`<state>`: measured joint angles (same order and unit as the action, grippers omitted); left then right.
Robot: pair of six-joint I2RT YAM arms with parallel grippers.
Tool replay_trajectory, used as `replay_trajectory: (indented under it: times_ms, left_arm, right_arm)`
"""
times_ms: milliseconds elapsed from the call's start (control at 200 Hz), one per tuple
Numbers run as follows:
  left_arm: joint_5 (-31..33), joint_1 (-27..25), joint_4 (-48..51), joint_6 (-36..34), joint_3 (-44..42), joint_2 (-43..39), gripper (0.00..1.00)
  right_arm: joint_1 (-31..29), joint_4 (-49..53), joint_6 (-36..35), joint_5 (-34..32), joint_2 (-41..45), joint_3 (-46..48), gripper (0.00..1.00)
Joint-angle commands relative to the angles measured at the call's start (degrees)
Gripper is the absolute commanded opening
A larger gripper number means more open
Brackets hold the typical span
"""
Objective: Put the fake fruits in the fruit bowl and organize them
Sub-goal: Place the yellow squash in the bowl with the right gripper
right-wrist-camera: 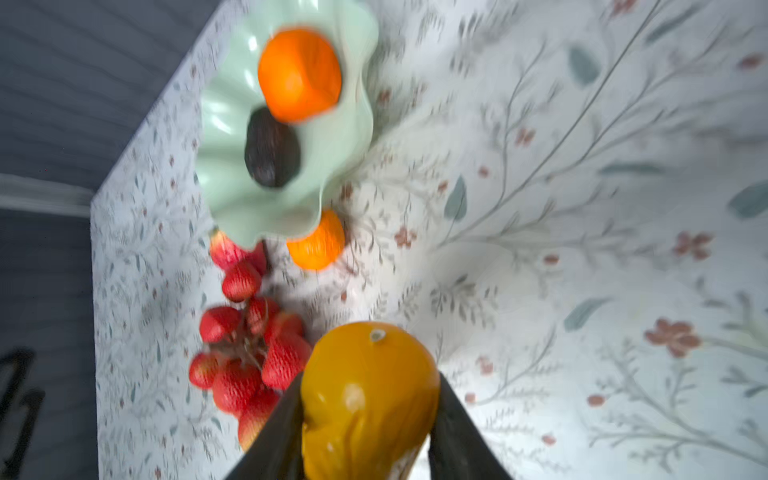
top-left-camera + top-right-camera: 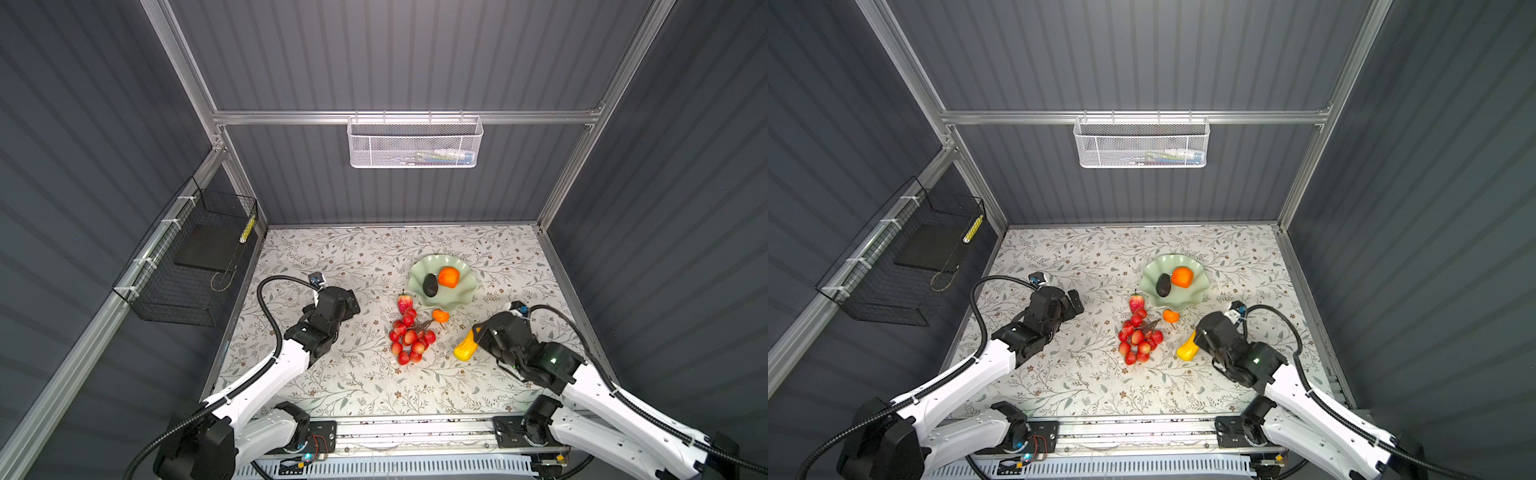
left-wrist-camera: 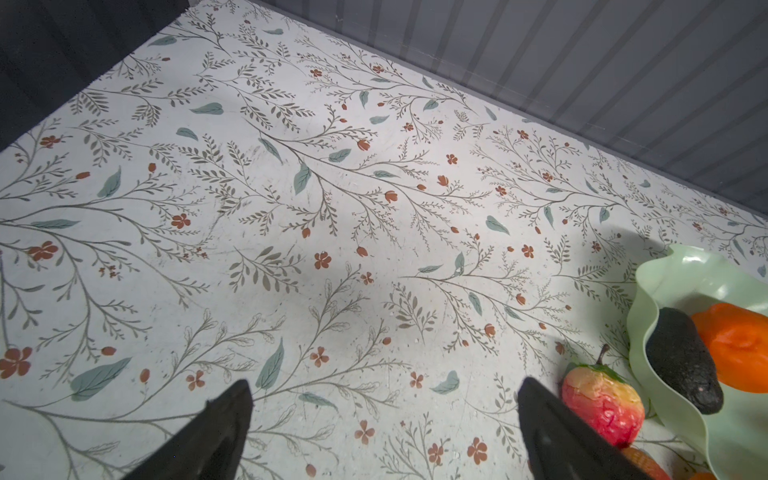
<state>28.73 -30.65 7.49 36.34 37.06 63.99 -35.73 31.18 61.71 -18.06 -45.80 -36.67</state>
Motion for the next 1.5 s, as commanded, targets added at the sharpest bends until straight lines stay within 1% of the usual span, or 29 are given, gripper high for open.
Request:
replay_trajectory:
  times_ms: [0,105,190,275,345,380,470,680,740,820,1026,1166,1306,1376,1496]
  left_arm:
    - [-2.56,0.25,-0.49,0.63,1.63,1.55,1.0]
    - [-4.11,0.25,0.16,0.51,2.31,2.05,1.0]
    - [-5.39,0.27,-0.06,0.54,1.98,1.61,1.0]
    - [-6.59,0.24,-0.16,0.49,1.74,1.04,1.0]
    - [-7.28,0.26,-0.15,0.26,1.78,0.55,1.0]
    - [-7.57,0.24,-0.18,0.09,1.68,0.25,1.0]
    - [-8.09,0.29,-0.37,-0.36,1.53,-0.42,1.0]
    - [-9.47,0.29,-0.77,-1.95,1.96,-1.14,1.0]
    - [-9.94,0.26,-0.97,-2.2,2.18,-1.0,1.0]
    - [-10.47,0.29,-1.25,-2.35,2.44,-0.71,1.0]
    - [-12.36,0.25,-2.62,-2.3,3.41,1.07,1.0]
    - [-15.56,0.26,-4.22,-2.71,5.24,3.65,1.0]
    - [-21.71,0.27,-6.58,-3.31,7.3,8.3,1.0]
    - [-26.04,0.25,-6.6,-4.0,9.42,11.91,0.99]
    - [-32.53,0.18,-5.28,-4.35,13.49,19.31,0.95]
  right_arm:
    - [7.18,-3.09,-14.19,2.95,-3.52,-3.91,0.32]
    - [11.7,-9.91,-18.73,8.13,-10.8,-7.54,0.33]
    - [13.45,-13.69,-21.26,10.56,-17.65,-11.36,0.34]
    - [14.98,-17.54,-22.19,12.77,-24.48,-13.85,0.35]
    - [16.24,-20.84,-22.34,13.59,-28.87,-15.1,0.35]
    - [17.07,-22.31,-22.25,15.0,-31.3,-15.79,0.35]
    - [18.34,-23.89,-22.24,16.64,-36.96,-18.43,0.35]
    - [18.93,-27.53,-20.76,18.87,-46.16,-20.17,0.37]
    - [18.94,-27.9,-20.26,19.09,-47.85,-20.35,0.39]
    - [18.94,-28.11,-19.71,18.86,-49.47,-20.46,0.45]
    - [18.94,-27.26,-19.78,18.27,-50.47,-21.81,0.7]
    - [19.11,-26.1,-20.05,16.98,-47.57,-22.7,0.79]
    - [19.35,-25.13,-20.73,15.23,-40.88,-21.7,0.86]
    - [19.38,-25.2,-21.2,14.12,-35.98,-19.82,0.9]
    - [19.42,-25.56,-22.42,12.64,-26.61,-14.84,0.97]
